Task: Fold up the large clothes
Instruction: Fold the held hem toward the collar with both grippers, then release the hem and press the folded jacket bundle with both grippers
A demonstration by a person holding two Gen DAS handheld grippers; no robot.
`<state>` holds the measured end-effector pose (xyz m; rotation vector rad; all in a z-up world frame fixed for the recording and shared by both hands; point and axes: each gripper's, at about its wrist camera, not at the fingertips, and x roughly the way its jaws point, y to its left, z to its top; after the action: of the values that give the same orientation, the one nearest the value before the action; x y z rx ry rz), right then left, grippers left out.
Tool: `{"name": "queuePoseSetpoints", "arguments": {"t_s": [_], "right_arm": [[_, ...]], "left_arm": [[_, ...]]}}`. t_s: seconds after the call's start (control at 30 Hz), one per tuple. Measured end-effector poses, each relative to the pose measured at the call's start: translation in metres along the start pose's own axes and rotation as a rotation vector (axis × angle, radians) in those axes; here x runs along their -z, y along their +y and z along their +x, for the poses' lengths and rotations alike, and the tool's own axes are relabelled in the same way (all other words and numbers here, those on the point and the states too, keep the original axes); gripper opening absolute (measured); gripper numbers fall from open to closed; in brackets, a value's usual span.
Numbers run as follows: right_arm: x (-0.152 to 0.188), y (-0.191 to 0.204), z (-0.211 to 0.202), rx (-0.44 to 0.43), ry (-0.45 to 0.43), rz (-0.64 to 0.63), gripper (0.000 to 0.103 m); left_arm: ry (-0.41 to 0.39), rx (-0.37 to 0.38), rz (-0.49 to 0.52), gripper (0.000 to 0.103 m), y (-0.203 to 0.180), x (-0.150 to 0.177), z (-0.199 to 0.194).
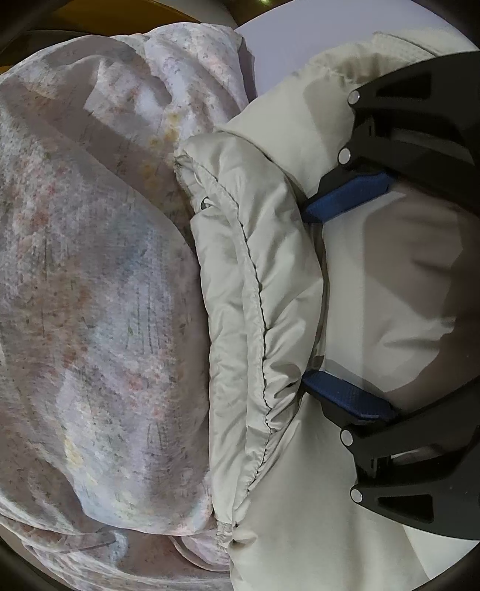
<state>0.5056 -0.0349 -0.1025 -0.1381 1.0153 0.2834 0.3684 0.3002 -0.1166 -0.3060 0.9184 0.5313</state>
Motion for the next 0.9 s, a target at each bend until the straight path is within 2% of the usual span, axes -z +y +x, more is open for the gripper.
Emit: {"name": "queuePoseSetpoints", "arguments": {"t_s": [0.17,0.67,0.77,0.83,0.9], "right_arm": [[0.011,0.0,0.011,-0.009,0.007,0.003,0.086],[-0.011,-0.018,0.037,-0.011,0.031,0.011,0.089],[-0.017,-0.02,0.041,-0.014,0.075,0.007,0.089],[-0.024,-0.024,0.038,-0.005,0.142,0.022,0.089],[-0.029,-0.031,0.021,-0.015,0.176,0.055,0.089]], "left_arm": [[0.01,0.008,-0.007,0.101,0.005,0.002,0.012],[0.037,0.026,-0.026,0.101,0.019,-0.001,0.043],[0.057,-0.002,-0.009,0.101,0.019,-0.005,0.044],[0.084,-0.025,-0.004,0.1,0.021,-0.005,0.037],[0.095,0.01,0.003,0.1,0.027,-0.001,0.018]]}}
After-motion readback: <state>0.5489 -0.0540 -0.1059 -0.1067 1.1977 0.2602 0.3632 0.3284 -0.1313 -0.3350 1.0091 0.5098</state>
